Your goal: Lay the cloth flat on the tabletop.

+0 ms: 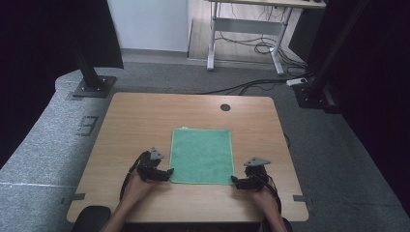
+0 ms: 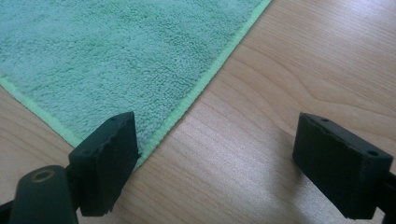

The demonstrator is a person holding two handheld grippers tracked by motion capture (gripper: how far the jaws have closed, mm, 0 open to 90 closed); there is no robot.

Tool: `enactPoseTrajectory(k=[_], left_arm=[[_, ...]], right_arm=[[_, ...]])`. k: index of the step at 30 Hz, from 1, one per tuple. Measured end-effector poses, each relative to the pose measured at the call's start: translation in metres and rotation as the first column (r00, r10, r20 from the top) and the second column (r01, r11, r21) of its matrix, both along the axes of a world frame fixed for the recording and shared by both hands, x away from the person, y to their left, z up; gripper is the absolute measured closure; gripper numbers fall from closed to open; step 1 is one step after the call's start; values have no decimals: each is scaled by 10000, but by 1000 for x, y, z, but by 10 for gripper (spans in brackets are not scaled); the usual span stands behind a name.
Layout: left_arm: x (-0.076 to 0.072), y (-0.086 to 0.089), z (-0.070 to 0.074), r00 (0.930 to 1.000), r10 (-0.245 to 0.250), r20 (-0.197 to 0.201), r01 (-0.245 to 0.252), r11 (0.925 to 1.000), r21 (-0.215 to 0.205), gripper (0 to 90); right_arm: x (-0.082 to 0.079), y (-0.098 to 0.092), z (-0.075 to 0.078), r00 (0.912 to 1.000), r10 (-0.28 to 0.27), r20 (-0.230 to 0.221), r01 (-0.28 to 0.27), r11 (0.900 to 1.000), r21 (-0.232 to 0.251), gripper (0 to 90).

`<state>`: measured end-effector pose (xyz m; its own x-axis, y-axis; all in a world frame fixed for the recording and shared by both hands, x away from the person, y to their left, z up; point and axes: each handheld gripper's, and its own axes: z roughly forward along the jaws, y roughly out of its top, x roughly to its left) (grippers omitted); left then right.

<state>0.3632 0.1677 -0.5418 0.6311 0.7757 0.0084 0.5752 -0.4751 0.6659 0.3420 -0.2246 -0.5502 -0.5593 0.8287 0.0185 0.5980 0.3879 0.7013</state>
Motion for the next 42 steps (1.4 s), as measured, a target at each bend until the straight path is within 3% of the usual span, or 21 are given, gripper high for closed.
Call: enactPoseTrajectory(k=[4, 6, 14, 17, 22, 29, 36, 42], left_arm=[[-7, 5, 8, 9997, -242, -55, 238, 9984, -515, 126], [-10, 8, 11, 9995, -305, -99, 299, 9979, -575, 119], [-28, 30, 11, 9998, -184, -95, 181, 9995, -240, 104], [-32, 35, 7, 10000, -68, 10, 68, 9999, 145, 91], [-28, 39, -2, 10000, -71, -36, 72, 9992, 404, 58], [-26, 42, -6, 9998, -120, 162, 117, 9997, 197, 18], [-23, 44, -7, 9997, -173, -149, 173, 9998, -19, 0], [-23, 44, -7, 9997, -151, -165, 151, 9999, -28, 0]], right_arm=[[-2, -3, 4, 9998, 140, 144, -140, 9999, -34, 139], [-2, -6, 7, 9996, 50, 264, -51, 10000, 29, 138], [-1, -24, 6, 9998, -116, 133, 118, 9998, -154, 131], [-1, -28, 4, 9998, -173, 68, 173, 9998, -130, 110], [1, -31, -2, 9994, -344, -15, 344, 9992, -197, 2], [1, -34, -6, 9989, -467, 87, 467, 9989, -13, 0], [2, -34, -7, 9987, -469, 209, 468, 9989, 40, 0], [2, -34, -7, 9987, -470, 213, 470, 9989, 34, 0]])
